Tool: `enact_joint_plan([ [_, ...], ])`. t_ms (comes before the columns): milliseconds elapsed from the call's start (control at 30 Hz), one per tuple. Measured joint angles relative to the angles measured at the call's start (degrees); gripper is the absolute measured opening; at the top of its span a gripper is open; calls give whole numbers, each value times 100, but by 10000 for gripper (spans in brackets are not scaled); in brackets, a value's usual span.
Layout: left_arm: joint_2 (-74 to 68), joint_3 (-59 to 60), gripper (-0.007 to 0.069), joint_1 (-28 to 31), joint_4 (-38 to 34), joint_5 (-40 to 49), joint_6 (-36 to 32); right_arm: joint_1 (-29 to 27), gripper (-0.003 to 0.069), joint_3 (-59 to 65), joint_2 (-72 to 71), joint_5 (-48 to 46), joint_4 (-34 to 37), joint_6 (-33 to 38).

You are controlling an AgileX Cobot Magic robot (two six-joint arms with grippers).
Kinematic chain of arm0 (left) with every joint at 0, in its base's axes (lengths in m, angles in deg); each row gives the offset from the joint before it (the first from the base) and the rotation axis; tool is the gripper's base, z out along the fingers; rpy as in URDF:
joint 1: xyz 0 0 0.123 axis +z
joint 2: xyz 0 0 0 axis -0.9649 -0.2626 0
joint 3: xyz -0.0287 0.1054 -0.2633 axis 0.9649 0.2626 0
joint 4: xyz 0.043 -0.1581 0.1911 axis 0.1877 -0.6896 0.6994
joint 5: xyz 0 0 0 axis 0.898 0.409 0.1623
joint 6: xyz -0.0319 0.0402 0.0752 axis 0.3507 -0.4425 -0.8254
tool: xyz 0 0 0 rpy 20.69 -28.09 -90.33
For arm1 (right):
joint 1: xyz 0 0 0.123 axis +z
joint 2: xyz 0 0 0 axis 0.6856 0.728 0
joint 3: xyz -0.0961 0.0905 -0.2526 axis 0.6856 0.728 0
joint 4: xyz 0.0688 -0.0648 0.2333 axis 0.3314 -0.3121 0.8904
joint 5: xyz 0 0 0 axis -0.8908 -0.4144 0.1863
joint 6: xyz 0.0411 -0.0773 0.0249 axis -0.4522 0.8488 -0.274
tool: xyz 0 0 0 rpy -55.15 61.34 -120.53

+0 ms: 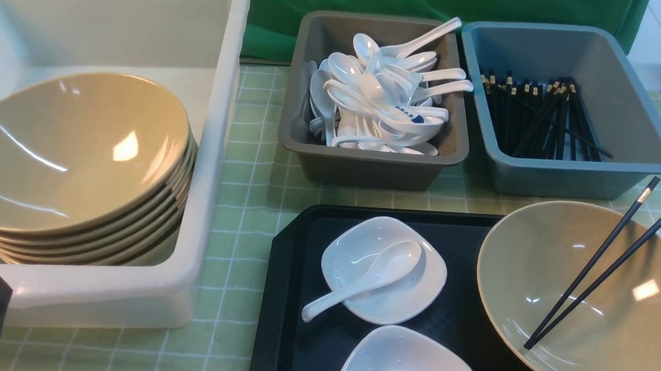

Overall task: On green table put chopsticks spoon bowls plates into blue grey white boxes.
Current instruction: 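Move the grippers toward the tableware on the black tray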

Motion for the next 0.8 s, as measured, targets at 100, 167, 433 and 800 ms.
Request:
enact_joint_plan([
  [100, 0, 0, -2, 0, 0, -4, 0, 0, 235, 21, 0, 751, 0, 0],
  [167, 0, 0, -2, 0, -6, -140, 7, 0, 235, 21, 0, 1414, 0, -196],
  [433, 0, 0, -2, 0, -619, -2651, 904, 0, 235, 21, 0, 3404, 0, -2040],
  [800, -602, -2424, -2, -6, -287, -1968, 1577, 0, 235, -2434, 383, 2794, 0, -2718],
])
